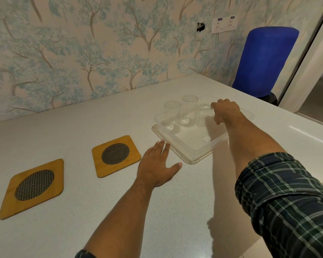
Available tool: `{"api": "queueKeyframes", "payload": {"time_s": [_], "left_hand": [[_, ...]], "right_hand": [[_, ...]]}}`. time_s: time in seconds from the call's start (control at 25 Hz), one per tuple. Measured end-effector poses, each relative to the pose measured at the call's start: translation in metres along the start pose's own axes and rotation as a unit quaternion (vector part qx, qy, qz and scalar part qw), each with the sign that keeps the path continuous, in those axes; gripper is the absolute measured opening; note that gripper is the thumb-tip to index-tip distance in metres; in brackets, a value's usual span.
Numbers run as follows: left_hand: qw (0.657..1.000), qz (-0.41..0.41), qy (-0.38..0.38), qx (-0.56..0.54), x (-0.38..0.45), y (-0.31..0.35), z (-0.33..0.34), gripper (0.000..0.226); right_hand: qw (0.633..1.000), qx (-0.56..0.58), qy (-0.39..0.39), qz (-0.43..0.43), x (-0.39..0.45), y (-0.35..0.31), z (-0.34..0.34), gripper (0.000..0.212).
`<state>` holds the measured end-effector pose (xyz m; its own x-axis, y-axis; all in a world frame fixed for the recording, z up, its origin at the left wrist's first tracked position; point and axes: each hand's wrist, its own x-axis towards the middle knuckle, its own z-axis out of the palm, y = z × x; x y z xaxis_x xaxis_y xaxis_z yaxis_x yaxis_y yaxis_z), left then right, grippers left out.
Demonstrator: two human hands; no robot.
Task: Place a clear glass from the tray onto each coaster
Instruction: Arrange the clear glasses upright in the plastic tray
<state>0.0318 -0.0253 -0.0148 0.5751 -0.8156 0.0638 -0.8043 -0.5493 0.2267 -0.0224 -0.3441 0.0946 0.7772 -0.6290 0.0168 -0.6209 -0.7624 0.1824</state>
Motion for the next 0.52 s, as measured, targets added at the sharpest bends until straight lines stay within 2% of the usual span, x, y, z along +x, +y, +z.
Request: {"api": "queueKeyframes", "payload": {"time_s": [0.32, 0.52], "left_hand": [[1.000, 0.000, -0.001, 0.004, 0.001, -0.001, 0.000, 0.109], [1.000, 0.002, 0.007, 0.007, 0.000, 0.000, 0.001, 0.103]], "right_hand": [[0.998, 0.057, -0.018, 0.002, -0.007, 0.007, 0.003, 0.075], [0.987, 0.148, -0.007, 0.060, -0.010, 0.017, 0.009, 0.076]]}}
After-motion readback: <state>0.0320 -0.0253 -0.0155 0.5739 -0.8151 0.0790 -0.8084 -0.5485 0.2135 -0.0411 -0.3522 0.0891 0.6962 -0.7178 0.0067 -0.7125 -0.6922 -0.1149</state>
